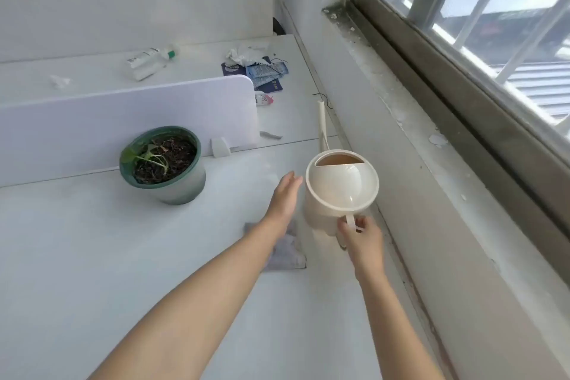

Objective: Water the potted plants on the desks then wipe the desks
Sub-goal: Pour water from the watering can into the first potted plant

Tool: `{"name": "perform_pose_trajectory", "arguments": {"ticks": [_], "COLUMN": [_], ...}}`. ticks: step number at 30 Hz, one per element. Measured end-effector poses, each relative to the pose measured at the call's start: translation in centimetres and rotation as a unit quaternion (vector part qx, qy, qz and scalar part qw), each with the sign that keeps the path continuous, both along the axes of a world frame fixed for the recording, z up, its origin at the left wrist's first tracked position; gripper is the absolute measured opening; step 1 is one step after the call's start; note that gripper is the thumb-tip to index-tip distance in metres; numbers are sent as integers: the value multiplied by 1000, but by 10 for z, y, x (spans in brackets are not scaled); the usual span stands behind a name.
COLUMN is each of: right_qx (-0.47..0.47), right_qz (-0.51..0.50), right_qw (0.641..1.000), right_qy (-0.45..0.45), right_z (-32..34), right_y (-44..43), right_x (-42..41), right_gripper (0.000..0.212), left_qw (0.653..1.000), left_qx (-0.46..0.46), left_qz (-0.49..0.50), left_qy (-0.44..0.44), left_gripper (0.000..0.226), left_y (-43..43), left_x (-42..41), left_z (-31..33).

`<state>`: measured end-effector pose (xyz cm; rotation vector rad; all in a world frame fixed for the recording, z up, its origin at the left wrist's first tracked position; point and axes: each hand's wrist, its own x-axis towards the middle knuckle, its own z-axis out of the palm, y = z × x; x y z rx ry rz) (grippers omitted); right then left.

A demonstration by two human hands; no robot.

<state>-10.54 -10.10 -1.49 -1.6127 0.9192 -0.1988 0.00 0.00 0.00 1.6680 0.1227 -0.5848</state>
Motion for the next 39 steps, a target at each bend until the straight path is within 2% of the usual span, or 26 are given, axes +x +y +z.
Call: {"name": "perform_pose_trajectory", "arguments": {"ticks": [2, 4, 10, 15, 22, 26, 29, 32, 33, 35, 39], "right_qx": [-31, -21, 9, 8, -32, -23, -21, -23, -18, -8, -23], "right_qz": [-9, -17, -61, -18, 55, 89, 122, 147, 153, 158, 178], "right_qw": [999, 999, 996, 994, 986, 985, 982, 978, 977, 977, 974], "right_qy": [-11, -32, -71, -108, -155, -145, -139, -143, -146, -145, -141], "right_z": [-2, -2, 9, 33, 85, 102, 110, 116, 118, 119, 116], "right_y": [-2, 0, -8, -5, 24, 50, 70, 93, 101, 117, 140], "right_x": [3, 3, 0, -11, -42, -60, -72, -82, -85, -91, -104], "right_gripper": [22, 22, 33, 31, 24, 23, 21, 17, 16, 14, 11], "left_qw": [1000, 999, 999, 997, 992, 984, 976, 968, 966, 965, 964], "left_qx": [-20, -41, -47, -69, -76, -109, -173, -235, -247, -251, -255], "left_qz": [-3, 4, 11, 18, 74, 141, 127, 81, 77, 78, 70], "left_qy": [4, 32, 24, -5, -61, 10, 43, 18, 8, 2, 26], "left_gripper": [36, 22, 30, 37, 26, 48, 38, 36, 29, 16, 12], "left_y": [-12, -19, -19, -1, 62, 103, 129, 152, 160, 174, 200], "left_x": [3, 3, -6, -26, -50, -52, -52, -53, -53, -55, -64], "left_z": [2, 5, 5, 29, 58, 63, 71, 82, 85, 90, 81]}}
